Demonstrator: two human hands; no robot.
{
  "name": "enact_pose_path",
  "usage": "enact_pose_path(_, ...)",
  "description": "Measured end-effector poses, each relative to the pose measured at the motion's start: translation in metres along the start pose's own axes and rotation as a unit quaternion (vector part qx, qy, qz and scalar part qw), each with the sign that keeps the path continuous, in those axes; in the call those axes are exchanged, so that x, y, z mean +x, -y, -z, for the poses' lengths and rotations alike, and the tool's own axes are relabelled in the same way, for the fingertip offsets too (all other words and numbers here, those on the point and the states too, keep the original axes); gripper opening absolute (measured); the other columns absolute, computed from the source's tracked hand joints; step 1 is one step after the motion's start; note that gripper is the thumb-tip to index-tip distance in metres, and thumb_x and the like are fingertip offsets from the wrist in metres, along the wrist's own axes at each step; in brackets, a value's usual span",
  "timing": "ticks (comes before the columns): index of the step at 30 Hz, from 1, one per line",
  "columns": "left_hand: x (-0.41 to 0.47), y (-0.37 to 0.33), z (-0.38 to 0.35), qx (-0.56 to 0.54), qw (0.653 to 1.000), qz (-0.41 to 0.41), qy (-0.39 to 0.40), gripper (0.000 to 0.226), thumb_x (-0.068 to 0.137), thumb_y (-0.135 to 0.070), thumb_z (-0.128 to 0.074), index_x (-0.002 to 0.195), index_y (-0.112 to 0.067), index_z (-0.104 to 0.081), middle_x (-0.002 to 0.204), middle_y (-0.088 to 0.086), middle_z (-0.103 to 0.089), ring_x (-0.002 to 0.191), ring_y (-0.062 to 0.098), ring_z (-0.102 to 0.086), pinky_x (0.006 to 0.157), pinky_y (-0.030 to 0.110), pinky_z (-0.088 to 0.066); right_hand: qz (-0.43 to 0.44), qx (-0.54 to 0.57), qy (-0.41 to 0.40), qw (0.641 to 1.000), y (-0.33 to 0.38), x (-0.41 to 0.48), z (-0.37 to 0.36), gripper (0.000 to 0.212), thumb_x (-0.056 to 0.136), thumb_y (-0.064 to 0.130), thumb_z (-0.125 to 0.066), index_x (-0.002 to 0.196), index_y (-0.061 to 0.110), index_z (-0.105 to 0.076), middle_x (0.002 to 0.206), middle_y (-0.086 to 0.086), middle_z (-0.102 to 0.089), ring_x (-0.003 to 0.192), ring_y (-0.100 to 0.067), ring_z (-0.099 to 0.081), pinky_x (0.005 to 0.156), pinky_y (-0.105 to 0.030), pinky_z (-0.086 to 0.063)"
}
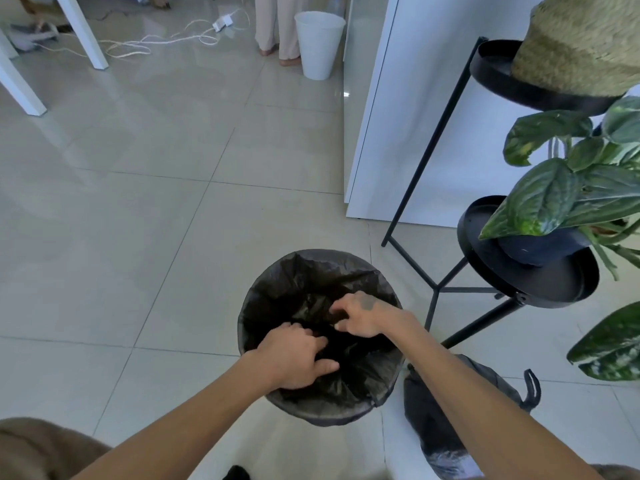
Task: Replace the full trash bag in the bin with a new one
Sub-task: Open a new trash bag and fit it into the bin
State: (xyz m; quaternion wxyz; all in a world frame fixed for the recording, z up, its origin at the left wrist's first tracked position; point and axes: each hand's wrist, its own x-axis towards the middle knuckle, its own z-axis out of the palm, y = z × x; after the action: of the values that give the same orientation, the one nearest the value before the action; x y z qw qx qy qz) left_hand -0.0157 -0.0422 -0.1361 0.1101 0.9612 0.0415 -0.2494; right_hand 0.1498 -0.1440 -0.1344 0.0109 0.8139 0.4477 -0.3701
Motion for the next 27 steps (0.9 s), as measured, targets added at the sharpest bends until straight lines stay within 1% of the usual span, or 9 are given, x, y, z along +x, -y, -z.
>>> enact_pose_path(2,-0.001,-0.015,0.001,-0.07,0.996,-0.025,0.04,0.072,0.097,-0.071,-0.02,0.152,-0.031,-0.04,0.155,0.005,-0.045,0.145,0.032,-0.035,0.116,0.048,-0.031,-0.012,-0.046,0.032,0.998,-0.003,-0.008,-0.003,0.041,0.1,0.023,-0.051,0.141,0.021,-0.053,0.138,-0.009,-0.055,0.119,-0.028,-0.057,0.101,-0.04,-0.048)
enact_pose_path(4,0.001,-0.028,0.004,-0.109,0.989,-0.014,0.101,0.073,0.096,-0.073,-0.014,0.157,-0.035,-0.026,0.165,0.005,-0.027,0.152,0.032,-0.021,0.121,0.051,-0.02,-0.019,-0.085,0.045,0.995,-0.003,-0.015,-0.002,0.044,0.099,0.017,-0.046,0.142,0.023,-0.052,0.141,-0.008,-0.053,0.12,-0.029,-0.056,0.101,-0.039,-0.048)
enact_pose_path(8,-0.004,-0.043,0.005,-0.172,0.957,0.02,0.233,0.074,0.095,-0.075,-0.008,0.159,-0.04,-0.019,0.167,0.007,-0.022,0.153,0.029,-0.02,0.122,0.044,-0.012,-0.052,-0.121,0.075,0.988,0.002,-0.022,-0.009,0.049,0.1,0.019,-0.042,0.149,0.022,-0.042,0.148,-0.011,-0.047,0.128,-0.032,-0.052,0.106,-0.042,-0.045)
enact_pose_path(10,-0.004,-0.046,0.002,-0.182,0.949,0.016,0.258,0.077,0.093,-0.077,-0.008,0.159,-0.039,-0.016,0.168,0.007,-0.018,0.154,0.028,-0.016,0.123,0.043,-0.009,-0.054,-0.137,0.076,0.986,0.002,-0.02,-0.013,0.047,0.102,0.026,-0.042,0.149,0.02,-0.042,0.148,-0.011,-0.048,0.127,-0.032,-0.053,0.105,-0.042,-0.046)
enact_pose_path(15,0.008,-0.045,-0.009,-0.199,0.941,0.041,0.27,0.103,0.081,-0.089,-0.008,0.161,-0.025,-0.015,0.168,0.007,-0.018,0.154,0.028,-0.017,0.123,0.042,-0.011,-0.046,-0.14,0.048,0.988,-0.004,-0.009,-0.019,0.047,0.103,0.035,-0.041,0.146,0.018,-0.045,0.145,-0.012,-0.051,0.125,-0.033,-0.055,0.102,-0.043,-0.048)
enact_pose_path(17,0.009,-0.045,-0.004,-0.208,0.944,0.051,0.25,0.099,0.085,-0.086,-0.009,0.161,-0.024,-0.018,0.167,0.008,-0.022,0.153,0.029,-0.02,0.122,0.042,-0.013,-0.037,-0.128,0.023,0.991,-0.006,-0.009,-0.019,0.046,0.103,0.034,-0.041,0.147,0.019,-0.044,0.143,-0.012,-0.052,0.123,-0.032,-0.056,0.1,-0.043,-0.049)
enact_pose_path(22,-0.002,-0.023,0.007,-0.21,0.966,0.018,0.152,0.076,0.09,-0.08,-0.018,0.154,-0.042,-0.033,0.159,0.0,-0.04,0.145,0.028,-0.038,0.12,0.045,-0.026,0.003,-0.055,-0.069,0.996,-0.005,-0.032,-0.015,0.043,0.101,0.027,-0.046,0.144,0.025,-0.047,0.137,-0.009,-0.058,0.117,-0.029,-0.06,0.099,-0.043,-0.051)
enact_pose_path(24,-0.009,-0.01,0.012,-0.203,0.975,0.027,0.089,0.073,0.092,-0.077,-0.024,0.152,-0.039,-0.037,0.154,-0.001,-0.048,0.14,0.027,-0.045,0.116,0.046,-0.035,0.008,-0.045,-0.119,0.992,-0.007,-0.041,-0.016,0.039,0.101,0.026,-0.048,0.139,0.024,-0.051,0.135,-0.007,-0.059,0.117,-0.026,-0.06,0.098,-0.041,-0.051)
enact_pose_path(27,-0.023,0.002,0.017,-0.148,0.984,0.067,-0.078,0.061,0.093,-0.066,-0.043,0.147,-0.036,-0.045,0.136,-0.002,-0.064,0.123,0.025,-0.06,0.1,0.046,-0.051,0.017,-0.033,-0.208,0.977,-0.008,-0.06,-0.017,0.036,0.099,0.025,-0.052,0.134,0.019,-0.057,0.129,-0.004,-0.061,0.117,-0.024,-0.057,0.101,-0.036,-0.048)
